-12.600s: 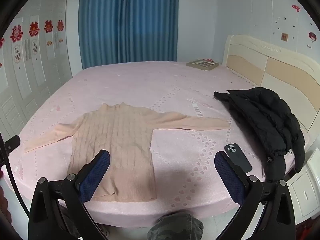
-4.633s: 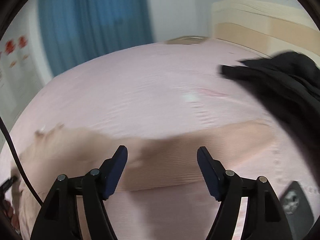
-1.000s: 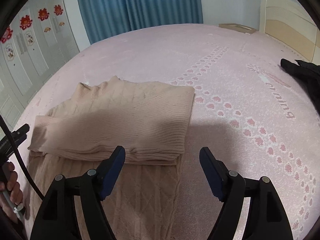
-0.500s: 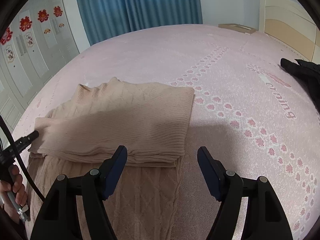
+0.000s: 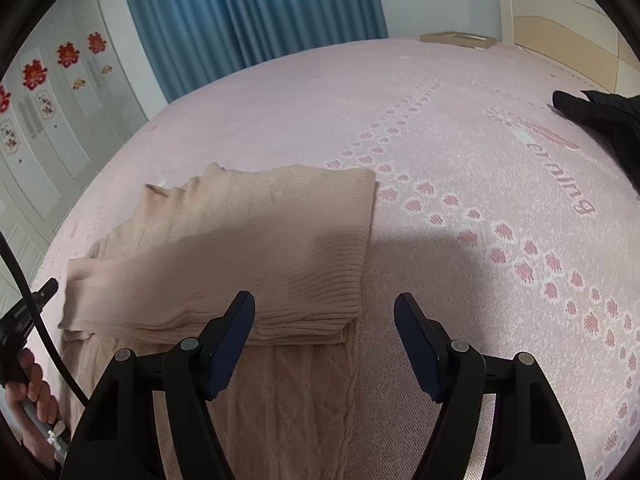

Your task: Fold small clothes

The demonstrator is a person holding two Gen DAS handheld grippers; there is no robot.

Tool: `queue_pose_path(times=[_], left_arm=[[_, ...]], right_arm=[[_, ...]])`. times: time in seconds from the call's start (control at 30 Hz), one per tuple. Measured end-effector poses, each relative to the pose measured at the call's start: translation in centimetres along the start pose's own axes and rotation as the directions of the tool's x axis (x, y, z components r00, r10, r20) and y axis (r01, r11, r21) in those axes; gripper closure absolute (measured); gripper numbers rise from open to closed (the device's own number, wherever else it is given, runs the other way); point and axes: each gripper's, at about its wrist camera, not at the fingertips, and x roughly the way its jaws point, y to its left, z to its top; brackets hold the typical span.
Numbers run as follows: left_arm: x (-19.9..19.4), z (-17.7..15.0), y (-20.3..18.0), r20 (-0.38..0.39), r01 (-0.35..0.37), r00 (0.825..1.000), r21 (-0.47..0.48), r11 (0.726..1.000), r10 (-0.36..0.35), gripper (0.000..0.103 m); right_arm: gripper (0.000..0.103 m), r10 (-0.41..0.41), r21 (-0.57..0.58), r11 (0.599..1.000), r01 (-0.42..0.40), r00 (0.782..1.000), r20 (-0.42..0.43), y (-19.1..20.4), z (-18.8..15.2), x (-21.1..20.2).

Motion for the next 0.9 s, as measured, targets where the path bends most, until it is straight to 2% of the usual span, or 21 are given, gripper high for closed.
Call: queue_pose_path(times=[0.1,0.13,0.17,0.2,0.23,0.27,0.5,0.53,0.57,0.6,0.67,0.77,0.9], left_arm=[[0.4,-0.1,0.1,-0.040,0.062,0.997,-0.013,0.998,-0.062,0.100],[0.5,-0.2,0.0,-0.055,0.078,0.995,-0.014,0.997,-0.078,0.097],[0.8,-0.2,-0.1,-0.075,0.088,0.993,-0.010,0.996,-0.089,0.087],[1.0,-0.4,-0.4,-0.089,0.084,0.992,-0.001,0.996,-0.084,0.084],[1.2,-0.5,-0.6,-0.099,0.075,0.992,0.010,0.997,-0.074,0.074],[1.4,-0.7,-0.8,-0.103,0.074,0.992,0.022,0.997,-0.072,0.073],[2.1,-1.3,-1.4,-0.152,0.061,0.987,0.055,0.997,-0.052,0.074],[2.1,-1.3,-1.4,-0.150,0.057,0.988,0.058,0.997,-0.048,0.081],[2.0,-1.4,-1.5,-0.142,0.055,0.989,0.061,0.997,-0.046,0.093],[1.8,-1.3,-1.5,-0.128,0.063,0.990,0.061,0.996,-0.055,0.098],[0.9,-1.1,-1.5,-0.075,0.081,0.994,0.058,0.995,-0.076,0.098],[-0.2,-0.7,-1.5,-0.009,0.072,0.997,0.052,0.996,-0.071,0.098],[0.9,-0.8,-1.4,-0.041,0.042,0.998,0.039,0.998,-0.040,0.098]], right_arm=[[0.037,-0.001,0.004,1.000,0.001,1.000,-0.014,-0.1,0.0,0.4],[0.037,-0.003,0.007,1.000,0.003,1.000,-0.014,-0.1,0.0,0.4],[0.037,-0.001,0.013,1.000,0.001,1.000,-0.015,-0.2,0.0,0.3],[0.037,0.000,0.018,1.000,0.000,1.000,-0.017,-0.3,0.0,0.4],[0.037,-0.001,0.022,1.000,0.001,1.000,-0.021,-0.4,0.0,0.4],[0.037,-0.001,0.030,1.000,0.001,1.000,-0.025,-0.5,0.0,0.5],[0.037,0.000,0.046,0.999,0.002,1.000,-0.026,-0.9,0.0,0.6],[0.037,-0.001,0.046,0.999,0.003,1.000,-0.029,-0.9,0.0,0.6],[0.037,-0.004,0.044,0.999,0.006,0.999,-0.032,-0.9,0.0,0.7],[0.037,-0.007,0.042,0.999,0.008,0.999,-0.034,-0.9,0.0,0.8],[0.037,-0.008,0.043,0.999,0.010,0.999,-0.034,-0.9,0.1,0.9],[0.037,-0.014,0.044,0.999,0.015,1.000,-0.024,-1.0,0.2,0.8],[0.037,-0.018,0.039,0.999,0.019,0.999,-0.028,-0.9,0.1,1.0]])
